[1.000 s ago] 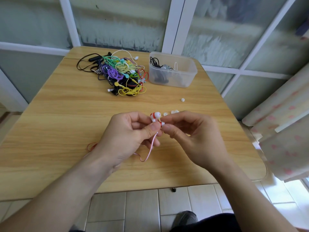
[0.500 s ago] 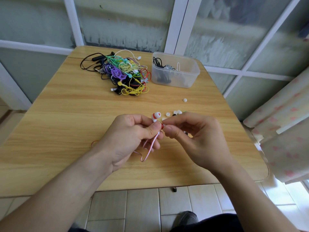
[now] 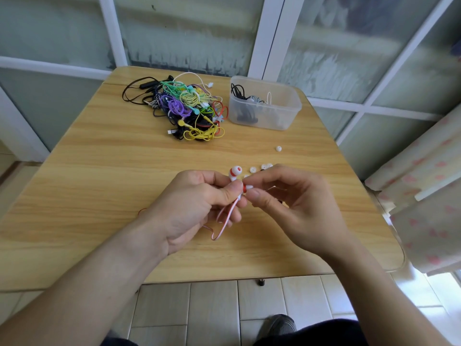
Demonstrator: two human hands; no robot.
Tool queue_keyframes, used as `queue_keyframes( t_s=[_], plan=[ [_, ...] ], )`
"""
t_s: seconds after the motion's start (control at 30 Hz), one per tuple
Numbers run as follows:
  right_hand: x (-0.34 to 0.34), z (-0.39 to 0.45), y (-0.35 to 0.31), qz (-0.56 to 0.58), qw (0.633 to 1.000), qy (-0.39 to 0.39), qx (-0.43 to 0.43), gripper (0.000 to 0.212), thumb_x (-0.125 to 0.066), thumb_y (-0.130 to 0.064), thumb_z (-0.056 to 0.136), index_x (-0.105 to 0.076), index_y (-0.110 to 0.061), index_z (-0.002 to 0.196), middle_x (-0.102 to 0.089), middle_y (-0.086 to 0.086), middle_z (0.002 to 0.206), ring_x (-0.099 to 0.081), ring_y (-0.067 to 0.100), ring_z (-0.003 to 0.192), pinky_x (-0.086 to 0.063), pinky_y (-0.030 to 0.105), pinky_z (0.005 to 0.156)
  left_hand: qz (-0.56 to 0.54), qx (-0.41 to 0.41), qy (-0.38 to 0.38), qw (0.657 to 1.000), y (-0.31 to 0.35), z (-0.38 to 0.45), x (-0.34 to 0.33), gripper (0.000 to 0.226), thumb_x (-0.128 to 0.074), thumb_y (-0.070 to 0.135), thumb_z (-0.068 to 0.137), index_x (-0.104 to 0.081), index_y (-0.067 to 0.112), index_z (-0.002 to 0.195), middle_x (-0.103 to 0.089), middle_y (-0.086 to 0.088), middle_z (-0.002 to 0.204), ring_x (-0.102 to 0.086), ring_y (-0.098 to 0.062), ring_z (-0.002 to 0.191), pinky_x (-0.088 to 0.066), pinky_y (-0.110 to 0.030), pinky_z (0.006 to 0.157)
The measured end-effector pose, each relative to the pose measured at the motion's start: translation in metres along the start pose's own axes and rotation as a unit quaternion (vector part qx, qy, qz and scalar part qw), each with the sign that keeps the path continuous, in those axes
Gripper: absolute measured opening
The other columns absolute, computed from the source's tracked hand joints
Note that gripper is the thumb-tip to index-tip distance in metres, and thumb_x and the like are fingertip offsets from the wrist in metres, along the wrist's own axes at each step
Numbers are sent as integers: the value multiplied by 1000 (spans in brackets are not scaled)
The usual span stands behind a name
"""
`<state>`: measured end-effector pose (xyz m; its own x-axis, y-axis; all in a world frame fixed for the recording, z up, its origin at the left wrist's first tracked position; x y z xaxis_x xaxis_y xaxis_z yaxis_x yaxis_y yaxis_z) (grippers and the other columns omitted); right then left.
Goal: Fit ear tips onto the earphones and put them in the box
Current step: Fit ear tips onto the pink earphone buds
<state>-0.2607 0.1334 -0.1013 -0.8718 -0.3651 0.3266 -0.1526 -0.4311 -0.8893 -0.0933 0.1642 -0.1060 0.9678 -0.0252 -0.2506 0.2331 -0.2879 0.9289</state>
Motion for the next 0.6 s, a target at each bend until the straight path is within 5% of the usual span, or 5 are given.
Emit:
queue_keyframes(
  t_s=[0.17, 0.47, 0.6],
  plan=[
    [0, 0, 2, 7, 1000, 14, -21, 13, -74, -14, 84, -73, -12, 97, -74, 1, 85, -71, 19, 78, -58, 38, 74, -5, 3, -7, 1000, 1, -1, -1, 18, -67, 20, 70, -63, 3, 75, -66, -11, 69, -55, -15, 46, -44, -21, 43],
    [0, -1, 0, -38, 999, 25, -9, 11, -74, -10, 85, -75, -9, 96, -75, -3, 87, -72, 11, 79, -53, 21, 72, 5, 15, -20, 1000, 0, -1, 0, 13, -61, 12, 87, -62, 2, 79, -65, -12, 70, -56, -16, 47, -45, -23, 44],
    [0, -1, 2, -24, 1000, -10, -10, 37, -74, -6, 83, -65, -13, 119, -71, 1, 99, -69, 20, 90, -54, 27, 75, -21, 15, -22, 999, 1, 0, 1, 11, -59, 10, 87, -65, 0, 87, -65, -11, 70, -57, -16, 48, -45, -21, 45]
  ],
)
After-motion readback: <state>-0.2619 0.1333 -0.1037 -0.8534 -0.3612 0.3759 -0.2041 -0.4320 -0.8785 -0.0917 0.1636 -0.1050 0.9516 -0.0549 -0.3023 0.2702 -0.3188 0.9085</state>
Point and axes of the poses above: each hand's wrist, its own z-axis towards the middle knuckle, its own x-axis out of the back of the hand, y = z × x, the point moved 2 cm from there along z, towards the middle knuckle
